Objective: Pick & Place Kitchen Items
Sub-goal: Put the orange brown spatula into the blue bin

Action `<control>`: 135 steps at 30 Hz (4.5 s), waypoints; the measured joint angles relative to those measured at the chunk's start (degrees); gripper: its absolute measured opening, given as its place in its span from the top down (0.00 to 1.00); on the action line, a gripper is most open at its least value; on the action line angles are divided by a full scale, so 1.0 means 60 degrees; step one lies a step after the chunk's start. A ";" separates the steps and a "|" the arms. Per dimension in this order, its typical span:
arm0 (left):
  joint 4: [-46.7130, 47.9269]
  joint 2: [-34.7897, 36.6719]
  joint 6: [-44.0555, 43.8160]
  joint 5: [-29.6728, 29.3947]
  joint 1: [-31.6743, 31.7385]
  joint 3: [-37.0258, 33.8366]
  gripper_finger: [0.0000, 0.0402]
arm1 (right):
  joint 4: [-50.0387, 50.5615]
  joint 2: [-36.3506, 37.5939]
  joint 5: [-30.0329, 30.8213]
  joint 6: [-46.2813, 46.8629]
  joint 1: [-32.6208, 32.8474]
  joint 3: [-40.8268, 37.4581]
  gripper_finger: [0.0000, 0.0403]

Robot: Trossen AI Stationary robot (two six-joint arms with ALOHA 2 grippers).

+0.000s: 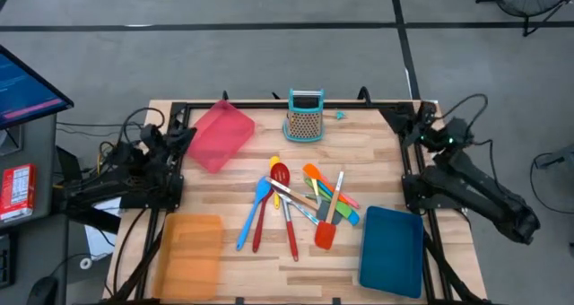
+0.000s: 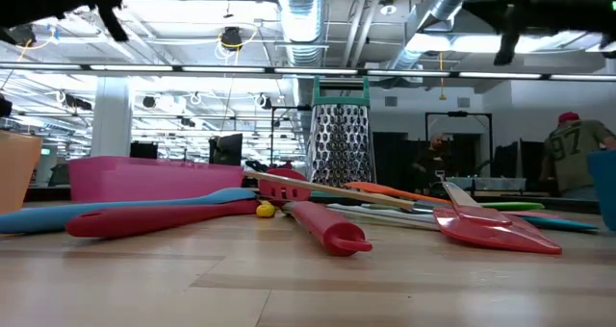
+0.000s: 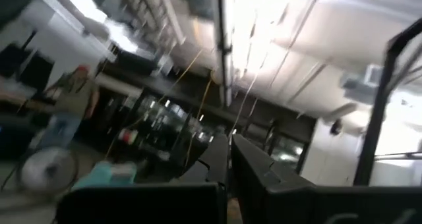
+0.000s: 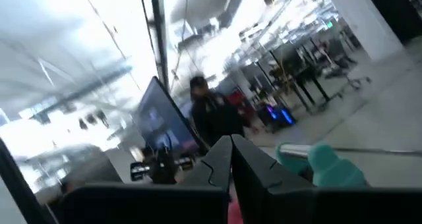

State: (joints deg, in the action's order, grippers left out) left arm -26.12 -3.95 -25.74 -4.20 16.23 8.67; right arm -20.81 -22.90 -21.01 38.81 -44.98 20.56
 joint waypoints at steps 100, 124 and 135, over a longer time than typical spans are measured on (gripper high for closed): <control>0.2399 0.0078 -0.0940 -0.0475 0.0004 -0.1384 0.99 | 0.9897 -0.9866 0.4447 0.6033 0.6974 0.5676 0.86; 0.2378 0.0078 -0.0940 -0.0472 0.0004 -0.1384 0.99 | 0.0052 -0.4035 0.1412 0.0203 0.6939 0.5705 0.86; 0.2337 0.0078 -0.0940 -0.0472 0.0004 -0.1384 0.99 | -0.0363 -0.4440 0.2892 -0.0146 0.7113 0.5705 0.84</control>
State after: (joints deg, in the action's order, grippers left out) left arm -12.09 -3.49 -31.38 -7.03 16.25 0.36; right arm -22.99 -49.54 -3.65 37.94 -2.30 54.78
